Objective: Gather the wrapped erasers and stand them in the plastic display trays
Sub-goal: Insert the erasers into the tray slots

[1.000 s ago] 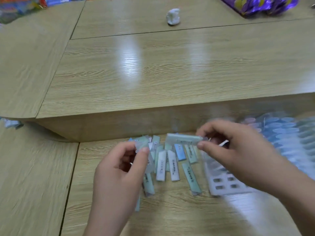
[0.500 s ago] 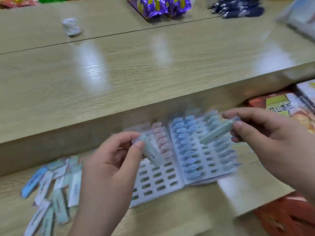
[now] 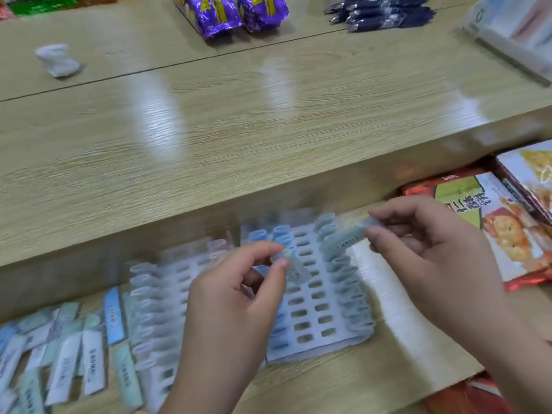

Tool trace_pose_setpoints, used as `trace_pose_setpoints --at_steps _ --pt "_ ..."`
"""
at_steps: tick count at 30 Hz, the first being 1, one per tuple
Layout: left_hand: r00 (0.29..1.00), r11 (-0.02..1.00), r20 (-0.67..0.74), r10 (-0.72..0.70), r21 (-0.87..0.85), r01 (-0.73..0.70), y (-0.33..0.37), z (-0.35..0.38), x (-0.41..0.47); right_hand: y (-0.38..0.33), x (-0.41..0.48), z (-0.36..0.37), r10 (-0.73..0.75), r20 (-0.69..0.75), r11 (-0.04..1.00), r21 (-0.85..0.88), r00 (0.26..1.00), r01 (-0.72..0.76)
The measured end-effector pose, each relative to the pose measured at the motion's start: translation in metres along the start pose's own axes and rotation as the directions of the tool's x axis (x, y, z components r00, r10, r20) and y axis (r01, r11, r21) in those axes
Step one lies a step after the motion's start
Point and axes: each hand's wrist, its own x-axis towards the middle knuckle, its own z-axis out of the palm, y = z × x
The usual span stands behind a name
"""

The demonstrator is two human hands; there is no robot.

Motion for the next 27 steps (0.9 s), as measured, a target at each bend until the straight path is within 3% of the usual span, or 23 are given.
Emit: trace_pose_setpoints --at_steps 5,15,21,27 --pt "0.999 0.995 -0.021 0.037 0.094 -0.035 -0.005 0.012 0.006 0.004 0.022 0.019 -0.054 0.005 0.998 0.022 0.999 0.054" --pt "0.990 0.974 -0.017 0.140 0.181 -0.135 0.001 0.016 -0.002 0.015 0.038 0.036 -0.248 0.045 0.948 -0.193 0.968 0.252" --pt "0.995 0.983 -0.065 0.074 0.173 -0.062 0.000 0.020 0.004 0.023 0.044 0.044 -0.255 0.126 0.907 -0.312 0.959 0.283" --pt "0.993 0.981 -0.113 0.043 0.191 -0.021 -0.001 0.026 0.014 0.029 0.050 0.041 -0.378 0.205 0.841 -0.333 0.903 0.427"
